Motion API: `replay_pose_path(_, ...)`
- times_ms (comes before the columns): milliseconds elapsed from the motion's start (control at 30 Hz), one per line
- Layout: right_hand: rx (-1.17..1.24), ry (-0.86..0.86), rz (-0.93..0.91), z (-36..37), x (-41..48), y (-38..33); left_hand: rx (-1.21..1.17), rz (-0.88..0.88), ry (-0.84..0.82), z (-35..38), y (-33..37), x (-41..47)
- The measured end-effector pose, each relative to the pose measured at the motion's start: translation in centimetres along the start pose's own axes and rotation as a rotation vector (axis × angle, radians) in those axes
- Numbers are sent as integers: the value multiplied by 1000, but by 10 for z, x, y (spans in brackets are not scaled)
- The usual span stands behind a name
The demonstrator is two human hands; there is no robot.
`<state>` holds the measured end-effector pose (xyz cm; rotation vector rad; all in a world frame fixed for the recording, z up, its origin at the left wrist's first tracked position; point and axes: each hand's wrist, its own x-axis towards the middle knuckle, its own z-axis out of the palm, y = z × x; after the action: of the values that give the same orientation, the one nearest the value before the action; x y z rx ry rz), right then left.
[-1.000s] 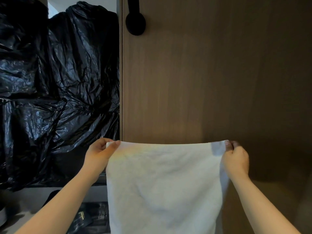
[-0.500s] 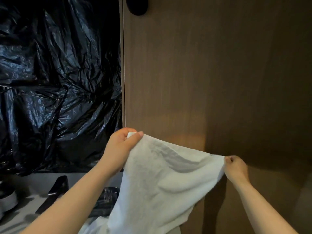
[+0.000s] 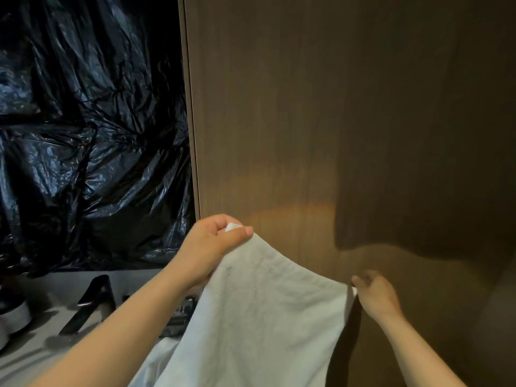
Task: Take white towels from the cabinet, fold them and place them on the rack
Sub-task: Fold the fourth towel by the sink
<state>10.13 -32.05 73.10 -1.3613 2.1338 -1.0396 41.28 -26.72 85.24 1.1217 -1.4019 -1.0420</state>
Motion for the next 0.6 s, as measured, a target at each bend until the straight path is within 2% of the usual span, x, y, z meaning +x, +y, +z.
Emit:
replay_pose_path(133, 308, -76, -326, 2, -49, -40, 71, -8, -52, 21, -6, -8)
replay_pose_path(233, 496, -238, -452, 4, -89, -59, 122, -42, -76, 33, -11, -14)
replay_pose_path(433, 662, -523, -448, 10, -127, -61, 105, -95, -192, 37, -19, -30)
replay_pose_path(600, 740, -584, -401, 16, -129, -56, -27, -174, -303, 35, -21, -44)
